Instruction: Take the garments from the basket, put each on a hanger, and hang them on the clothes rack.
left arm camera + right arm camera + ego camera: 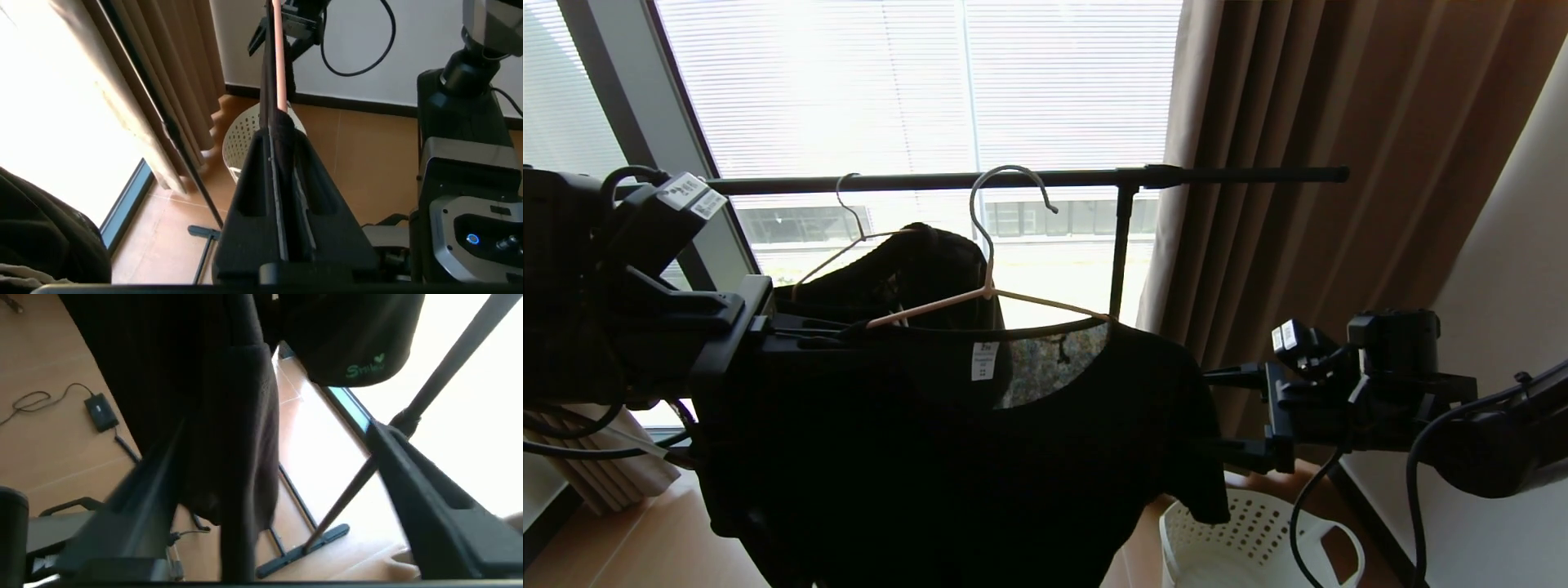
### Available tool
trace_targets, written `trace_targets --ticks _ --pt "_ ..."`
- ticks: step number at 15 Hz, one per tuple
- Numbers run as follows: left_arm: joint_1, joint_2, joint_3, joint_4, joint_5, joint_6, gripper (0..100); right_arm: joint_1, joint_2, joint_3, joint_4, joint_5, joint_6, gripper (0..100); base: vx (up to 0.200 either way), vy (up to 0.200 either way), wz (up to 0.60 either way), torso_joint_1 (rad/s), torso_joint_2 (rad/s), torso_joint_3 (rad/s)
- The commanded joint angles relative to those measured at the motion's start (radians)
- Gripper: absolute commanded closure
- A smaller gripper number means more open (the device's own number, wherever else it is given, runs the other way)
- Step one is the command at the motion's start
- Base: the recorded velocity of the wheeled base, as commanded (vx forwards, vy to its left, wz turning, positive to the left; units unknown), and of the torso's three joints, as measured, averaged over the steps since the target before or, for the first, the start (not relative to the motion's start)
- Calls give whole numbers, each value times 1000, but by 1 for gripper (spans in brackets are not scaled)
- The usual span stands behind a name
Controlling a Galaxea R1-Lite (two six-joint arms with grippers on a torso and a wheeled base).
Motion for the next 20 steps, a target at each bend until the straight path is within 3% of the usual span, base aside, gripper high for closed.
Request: trace_targets --ticks 1,4,7,11,13,16,18,20 --pt "6 -9 1 0 11 -17 100 26 -52 12 -2 -43 -1 0 0 0 0 0 0 0" --pt "14 -47 15 0 73 -66 100 43 -103 20 -2 -72 2 0 0 0 0 0 0 0" --pt "37 -58 19 -1 79 -115 100 55 -113 18 -2 -96 7 0 0 0 0 0 0 0" --pt "45 -73 22 0 163 -153 100 66 -116 3 -3 -173 65 0 0 0 0 0 0 0" --pt "45 -90 27 -1 217 -202 100 78 -116 -28 -3 -228 162 0 0 0 0 0 0 0" --pt "37 -101 33 -3 304 -209 100 93 -118 -58 -3 -279 261 0 0 0 0 0 0 0" --pt "35 -96 30 -9 330 -229 100 97 -118 -71 -3 -316 281 0 0 0 0 0 0 0" --pt "17 -73 33 -77 398 -284 100 97 -113 -74 -3 -337 283 0 0 0 0 0 0 0"
